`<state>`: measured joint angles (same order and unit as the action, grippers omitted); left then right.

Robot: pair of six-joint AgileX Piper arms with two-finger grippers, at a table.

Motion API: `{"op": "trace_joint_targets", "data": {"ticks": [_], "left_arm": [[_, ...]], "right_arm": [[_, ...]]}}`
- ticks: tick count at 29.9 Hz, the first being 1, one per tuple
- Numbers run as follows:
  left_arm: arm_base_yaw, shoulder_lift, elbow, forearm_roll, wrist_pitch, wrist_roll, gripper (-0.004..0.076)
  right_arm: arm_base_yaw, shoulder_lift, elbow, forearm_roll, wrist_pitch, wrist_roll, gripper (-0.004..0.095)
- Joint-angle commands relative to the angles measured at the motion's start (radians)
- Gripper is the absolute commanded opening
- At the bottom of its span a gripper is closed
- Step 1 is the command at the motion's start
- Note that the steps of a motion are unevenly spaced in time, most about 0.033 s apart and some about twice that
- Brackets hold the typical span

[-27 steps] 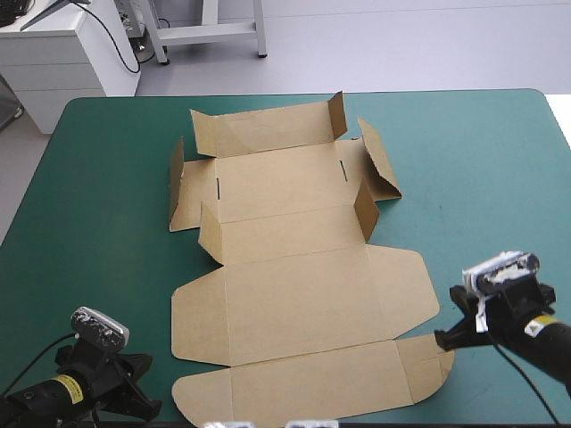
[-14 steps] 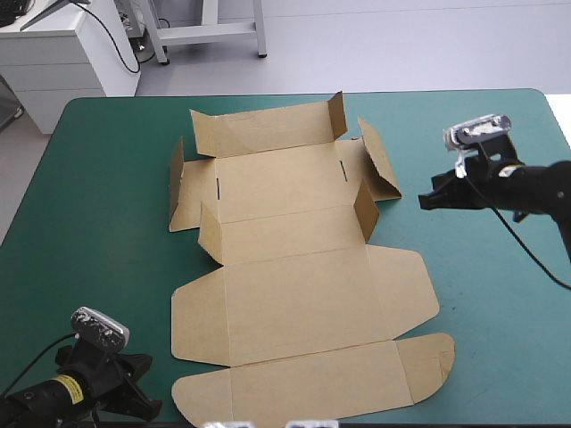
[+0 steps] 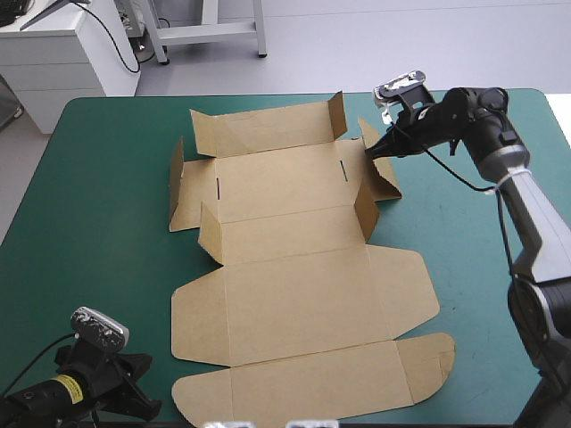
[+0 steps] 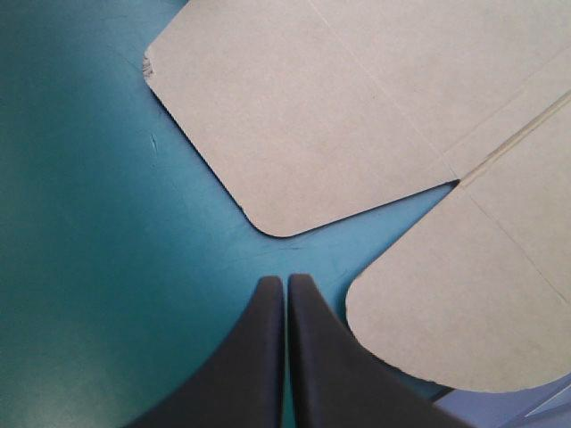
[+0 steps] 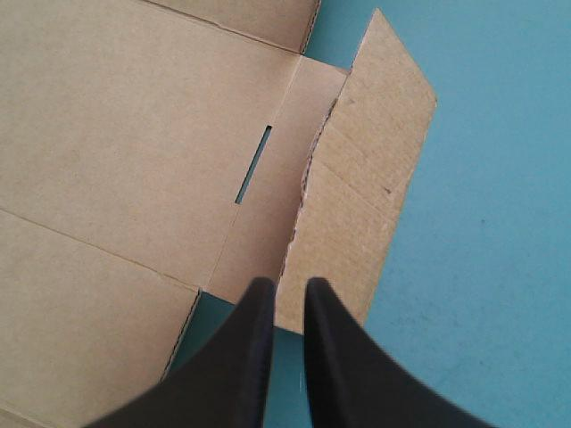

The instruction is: Fold the box

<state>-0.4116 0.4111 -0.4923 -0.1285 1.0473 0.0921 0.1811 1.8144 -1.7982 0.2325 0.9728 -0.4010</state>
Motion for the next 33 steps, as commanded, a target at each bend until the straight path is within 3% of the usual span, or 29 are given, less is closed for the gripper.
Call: {"op": "trace_joint_targets", "data": {"ticks": [1, 4, 6, 19, 33], "left_arm": [[-0.003, 0.007, -0.024, -0.014, -0.043, -0.002, -0.0008], [-0.003, 0.007, -0.024, -0.014, -0.043, -0.002, -0.0008], [-0.003, 0.007, -0.024, -0.014, -0.043, -0.002, -0.0008], [-0.003, 0.007, -0.024, -0.01, -0.041, -0.002, -0.0008], [-0.003, 0.007, -0.024, -0.01, -0.041, -0.002, -0.0008]], "right_arm": [[0.007, 0.036, -0.138, -0.005, 0.041, 0.024, 0.0396], [0.027, 0.097, -0.2, -0.022, 0.066, 0.053, 0.0551], [0.044, 0.129, -0.237, -0.051, 0.076, 0.066, 0.0593], [0.144, 0.268, -0.33, -0.369, 0.12, 0.285, 0.0598], [0.144, 0.322, -0.33, -0.513, 0.093, 0.389, 0.058]]}}
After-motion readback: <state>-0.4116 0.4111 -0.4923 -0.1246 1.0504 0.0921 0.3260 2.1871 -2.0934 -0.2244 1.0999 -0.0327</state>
